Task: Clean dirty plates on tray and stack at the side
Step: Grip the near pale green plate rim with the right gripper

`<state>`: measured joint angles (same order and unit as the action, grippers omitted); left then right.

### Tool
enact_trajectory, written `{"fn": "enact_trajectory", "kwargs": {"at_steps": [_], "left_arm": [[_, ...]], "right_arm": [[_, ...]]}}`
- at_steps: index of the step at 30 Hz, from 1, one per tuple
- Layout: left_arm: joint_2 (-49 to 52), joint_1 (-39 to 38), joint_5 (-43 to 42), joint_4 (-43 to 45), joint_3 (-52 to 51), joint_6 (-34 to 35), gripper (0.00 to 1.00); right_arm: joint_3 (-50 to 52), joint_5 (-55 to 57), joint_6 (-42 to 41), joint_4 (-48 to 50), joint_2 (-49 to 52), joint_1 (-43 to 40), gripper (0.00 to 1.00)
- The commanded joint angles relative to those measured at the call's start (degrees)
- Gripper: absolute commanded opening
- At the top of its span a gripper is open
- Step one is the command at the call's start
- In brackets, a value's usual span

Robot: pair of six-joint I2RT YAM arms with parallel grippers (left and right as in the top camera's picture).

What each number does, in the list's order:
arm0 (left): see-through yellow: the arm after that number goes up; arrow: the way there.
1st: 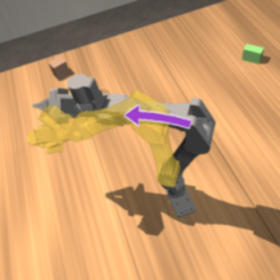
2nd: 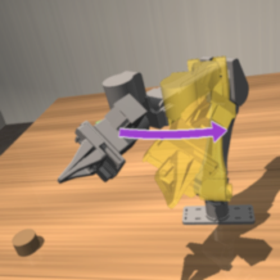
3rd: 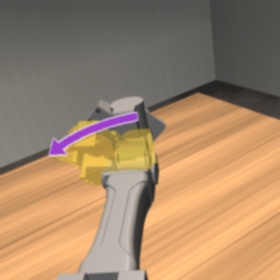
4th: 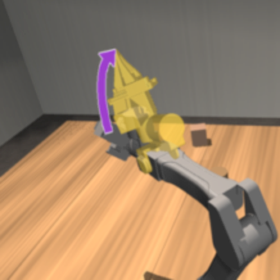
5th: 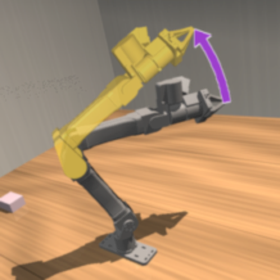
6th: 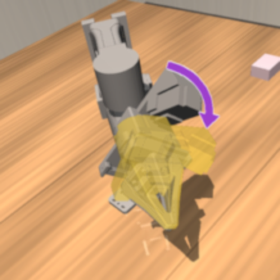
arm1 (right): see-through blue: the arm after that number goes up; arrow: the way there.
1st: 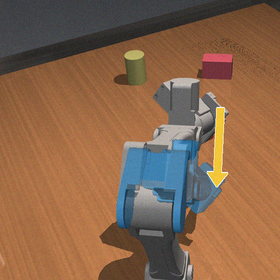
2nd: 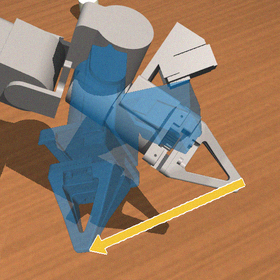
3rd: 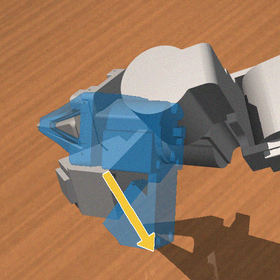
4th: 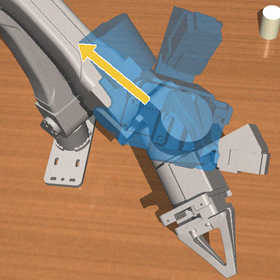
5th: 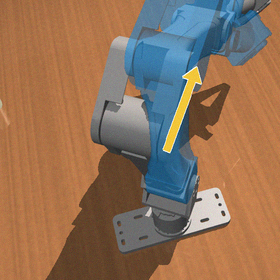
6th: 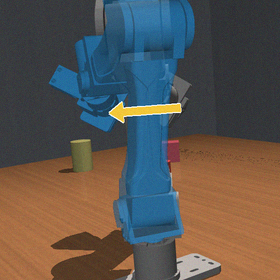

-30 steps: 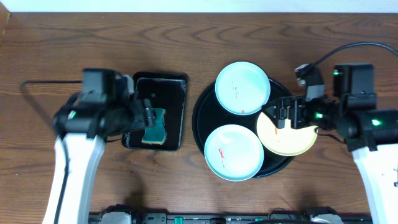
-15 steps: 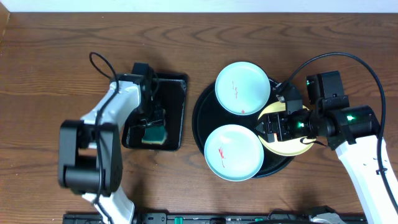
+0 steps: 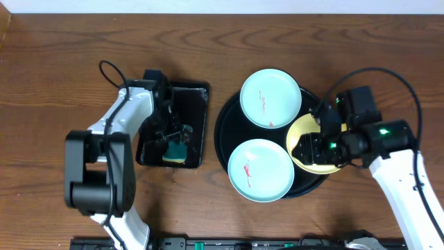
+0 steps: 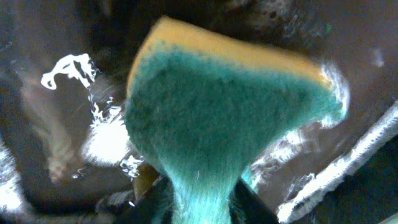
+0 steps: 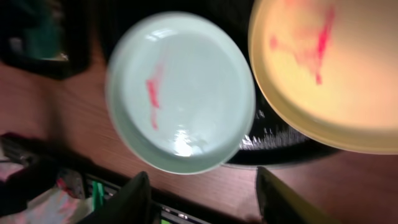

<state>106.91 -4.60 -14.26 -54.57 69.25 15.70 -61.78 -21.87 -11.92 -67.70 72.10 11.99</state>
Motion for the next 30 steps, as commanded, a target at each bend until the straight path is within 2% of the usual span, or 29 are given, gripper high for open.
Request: {"fn": "enact_trajectory", "kwargs": {"at_steps": [1,5,8,12,17,18,19,21,26,30], "left_arm": [[-6.5,0.0,-0.3,-1.4,1.8,-1.1,0.49],[-9.0,0.0,-0.3,-2.3,1.8,-1.1,0.56],[-9.2,-0.1,-0.3,-2.4,1.6,-1.1,0.56],[-9.2,-0.1,-0.3,-2.5,1.1,-1.1,0.56],[-9.2,-0.1,-0.3,-2.6,1.0,-2.0,0.56],[-9.2,-0.1,-0.3,-2.6,1.0,-2.5,0.56],[-9.2,-0.1,-0.3,-2.6,1.0,-2.8,0.56],[-9.2,-0.1,-0.3,-2.7,1.0,-2.8,0.56],[-9.2,-0.1,-0.2,-2.6,1.0,-3.1,0.56],[-9.2,-0.1,-0.1,-2.6,1.0,-3.2,0.56]], "right_arm": [[6.9,1.9,-3.8,1.1,2.2,0.5,0.49],[14.4,1.9,-5.7,6.0,4.1,0.5,0.42],[18.5,1.9,-8.0,11.8,5.5,0.8,0.42],[23.4,1.9,-11.9,22.1,8.1,2.5,0.36],[24.9,3.8,-13.1,32.1,12.6,5.0,0.3],[24.9,4.6,-13.1,33.6,13.4,5.2,0.26],[24.9,5.1,-13.2,34.8,14.1,5.3,0.15],[24.9,5.1,-13.1,37.8,14.7,5.3,0.01],[23.5,5.8,-13.1,43.1,14.7,5.2,0.01],[21.6,15.9,-16.2,43.7,14.7,5.2,0.01]]}}
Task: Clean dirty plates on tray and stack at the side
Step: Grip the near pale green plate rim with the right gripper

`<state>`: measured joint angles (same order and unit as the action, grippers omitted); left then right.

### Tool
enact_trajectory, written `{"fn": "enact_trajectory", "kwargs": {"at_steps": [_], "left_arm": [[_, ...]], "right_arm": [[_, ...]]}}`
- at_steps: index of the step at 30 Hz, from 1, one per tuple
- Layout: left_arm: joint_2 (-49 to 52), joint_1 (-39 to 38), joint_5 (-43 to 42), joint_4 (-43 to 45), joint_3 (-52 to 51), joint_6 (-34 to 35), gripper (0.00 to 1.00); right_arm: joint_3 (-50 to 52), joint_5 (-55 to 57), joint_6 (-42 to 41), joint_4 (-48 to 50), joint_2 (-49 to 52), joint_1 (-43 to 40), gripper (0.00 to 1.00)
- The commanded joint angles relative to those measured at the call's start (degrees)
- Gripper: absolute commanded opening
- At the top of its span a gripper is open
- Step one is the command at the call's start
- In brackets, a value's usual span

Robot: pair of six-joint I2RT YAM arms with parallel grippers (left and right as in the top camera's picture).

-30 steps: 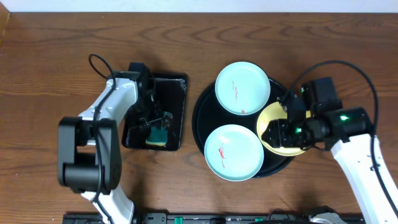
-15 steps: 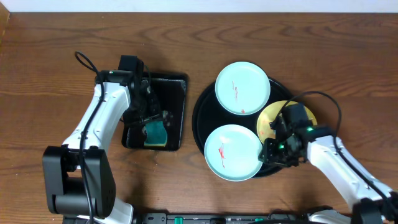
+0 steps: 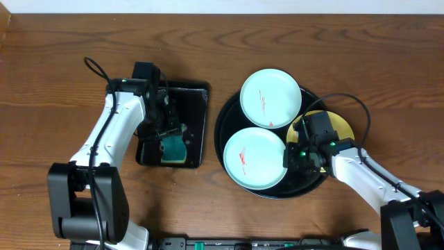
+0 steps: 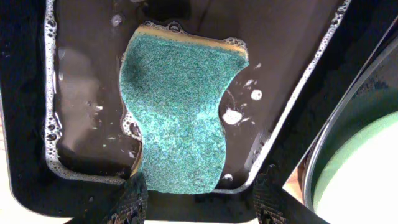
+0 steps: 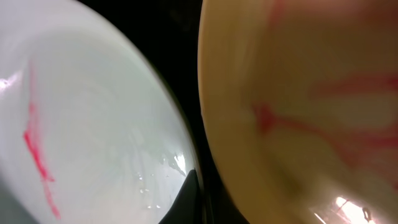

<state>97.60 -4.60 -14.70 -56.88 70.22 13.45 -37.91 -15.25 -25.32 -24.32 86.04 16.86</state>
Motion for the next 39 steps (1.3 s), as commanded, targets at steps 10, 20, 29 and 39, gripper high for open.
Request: {"fn": "enact_trajectory", "kwargs": {"at_steps": [10,20,29,39], "left_arm": [[0.2,-0.1,0.3,1.5,-1.6,-1.0,0.61],[0.5,-1.0,0.3,13.8,-13.3,-0.9,0.57],[0.4,-1.0,0.4,22.9,-19.8,0.3,0.07],[0.4,-1.2,2.3,6.8,-5.9,-0.3,0.07]], "right_arm": [[-3.4,7.0,-4.9,-0.8,0.9,2.1,0.03],[-4.5,6.0,3.0,-2.5,-1.9,2.3,0.33],[-7.3,7.4,9.2,-9.3,-9.8,2.3,0.37],[-7.3,7.7,9.0,-12.0,-4.2,1.8,0.38]]}}
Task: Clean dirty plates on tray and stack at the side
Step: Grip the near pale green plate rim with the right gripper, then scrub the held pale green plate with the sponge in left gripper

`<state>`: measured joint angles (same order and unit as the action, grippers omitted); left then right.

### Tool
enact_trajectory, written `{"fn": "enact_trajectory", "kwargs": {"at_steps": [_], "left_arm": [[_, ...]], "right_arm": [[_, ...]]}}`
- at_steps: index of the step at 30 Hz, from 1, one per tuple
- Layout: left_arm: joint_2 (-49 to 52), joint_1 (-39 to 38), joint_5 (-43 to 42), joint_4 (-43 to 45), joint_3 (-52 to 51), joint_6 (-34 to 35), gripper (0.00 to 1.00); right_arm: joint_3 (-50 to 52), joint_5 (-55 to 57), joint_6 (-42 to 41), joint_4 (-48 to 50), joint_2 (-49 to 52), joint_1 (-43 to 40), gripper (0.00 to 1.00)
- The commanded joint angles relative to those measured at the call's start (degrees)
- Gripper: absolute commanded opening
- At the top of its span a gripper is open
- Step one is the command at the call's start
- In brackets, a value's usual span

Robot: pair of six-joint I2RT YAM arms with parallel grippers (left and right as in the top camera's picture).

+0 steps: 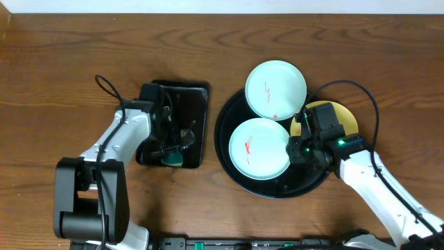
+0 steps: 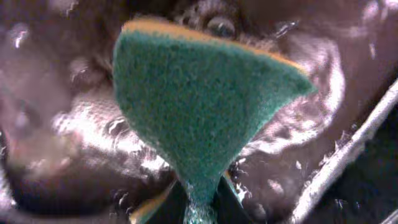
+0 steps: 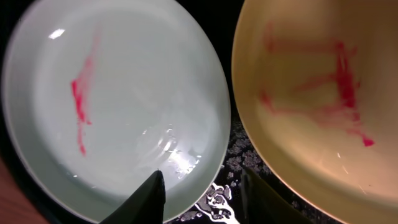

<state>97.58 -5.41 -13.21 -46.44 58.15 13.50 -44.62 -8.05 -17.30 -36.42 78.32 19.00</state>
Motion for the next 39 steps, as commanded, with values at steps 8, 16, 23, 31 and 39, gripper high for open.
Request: {"fn": "enact_trajectory", "kwargs": {"at_steps": [8,16,23,31,39], "left_arm": [[-0.6,-4.8,-2.1,-13.5,18.3,-1.4,0.07],[-2.9,-12.4,-8.7,-10.6,19.1,0.9,0.07],[-2.5,-20.9,-8.7,-2.4,17.3,10.0,0.07],[2.0,-29.2,-8.6,8.5,13.7,21.0,0.07],[14.2,-34.6,-8.6,14.8,13.6,26.7,0.07]], "right_arm": [[-0.6,-4.2,0.4,3.3,13.9,-1.0,0.36],[-0.6,-3.8,-4.7,10.8,16.5,-1.0,0.06],[-0.6,2.6,-8.6,11.1,16.5,-1.0,0.01],[-0.6,5.0,-14.6,9.0,16.5,-1.0,0.01],[-0.6,5.0,-14.6,8.9,16.5,-0.9,0.01]]}}
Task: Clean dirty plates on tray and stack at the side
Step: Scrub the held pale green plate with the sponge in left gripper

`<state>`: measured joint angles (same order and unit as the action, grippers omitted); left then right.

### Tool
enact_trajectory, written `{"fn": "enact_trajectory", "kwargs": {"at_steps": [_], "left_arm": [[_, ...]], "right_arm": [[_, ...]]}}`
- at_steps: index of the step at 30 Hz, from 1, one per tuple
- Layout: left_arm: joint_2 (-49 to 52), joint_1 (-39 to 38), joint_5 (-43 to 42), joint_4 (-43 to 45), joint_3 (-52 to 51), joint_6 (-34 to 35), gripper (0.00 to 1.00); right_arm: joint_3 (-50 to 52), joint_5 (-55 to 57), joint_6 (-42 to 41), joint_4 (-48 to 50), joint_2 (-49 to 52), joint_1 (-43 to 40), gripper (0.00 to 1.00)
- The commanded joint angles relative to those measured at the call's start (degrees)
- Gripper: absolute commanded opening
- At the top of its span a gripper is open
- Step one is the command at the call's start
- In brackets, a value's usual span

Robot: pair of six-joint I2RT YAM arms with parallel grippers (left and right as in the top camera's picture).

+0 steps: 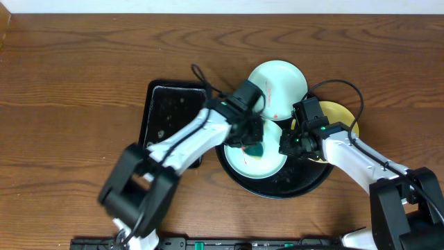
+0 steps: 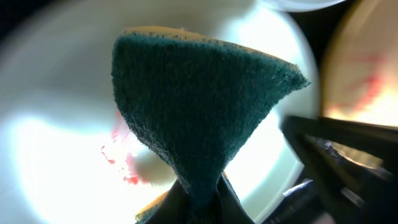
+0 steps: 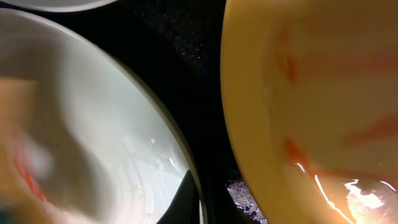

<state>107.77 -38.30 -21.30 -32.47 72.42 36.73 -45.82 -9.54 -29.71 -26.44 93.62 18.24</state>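
A black round tray [image 1: 305, 182] holds two mint plates and a yellow plate, all smeared red. My left gripper [image 2: 199, 200] is shut on a green sponge [image 2: 199, 106], which it holds on the near mint plate [image 1: 239, 161] beside a red smear [image 2: 121, 167]. My right gripper [image 3: 200, 200] is shut on that plate's right rim [image 3: 180, 143], one finger on top. The yellow plate [image 3: 323, 93] lies right of it, partly under my right arm [image 1: 347, 149]. The far mint plate [image 1: 281, 78] overhangs the tray's back edge.
A black rectangular basin [image 1: 165, 111] with soapy water stands left of the tray. Bare wooden table [image 1: 69, 83] surrounds both. The two arms meet over the tray's middle, the left arm [image 1: 191, 135] crossing the basin's right edge.
My left gripper, then in the basin with the sponge, now holds it on the near mint plate. My right gripper, then open above the plates, is now shut on that plate's rim.
My left gripper first held the sponge in the basin, with the right gripper open over the tray. Then the sponge lay loose in the water under the open left gripper. Then the left gripper was shut on it again. Now the sponge is on the near plate, held at its rim.
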Motion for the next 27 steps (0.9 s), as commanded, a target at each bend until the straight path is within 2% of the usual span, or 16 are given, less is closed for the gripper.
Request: {"fn": "enact_trajectory", "kwargs": {"at_steps": [1,4,12,16,19,21,27], "left_arm": [[5.3,-1.8,-0.5,0.8,-0.7,3.5,0.08],[8.1,-1.4,3.1,-0.8,-0.7,3.4,0.07],[8.5,2.2,28.1,-14.1,0.3,3.1,0.07],[8.5,3.6,32.5,-17.2,1.8,0.3,0.08],[8.5,3.6,31.4,-16.3,2.2,-0.3,0.07],[8.5,3.2,26.4,-14.4,2.1,-0.3,0.08],[8.5,2.1,1.0,-2.4,0.8,-0.2,0.07]], "right_arm": [[0.6,6.4,-2.2,-1.1,1.2,-0.2,0.01],[0.6,5.8,-1.9,-1.1,1.2,-0.2,0.01],[0.6,5.8,-1.5,-1.8,1.2,-0.2,0.01],[0.6,5.9,-1.5,-1.9,1.2,-0.2,0.01],[0.6,5.9,-1.5,-1.9,1.2,-0.2,0.01],[0.6,5.9,-1.5,-1.9,1.2,-0.2,0.01],[0.6,5.9,-1.5,-2.1,1.2,-0.2,0.01]]}}
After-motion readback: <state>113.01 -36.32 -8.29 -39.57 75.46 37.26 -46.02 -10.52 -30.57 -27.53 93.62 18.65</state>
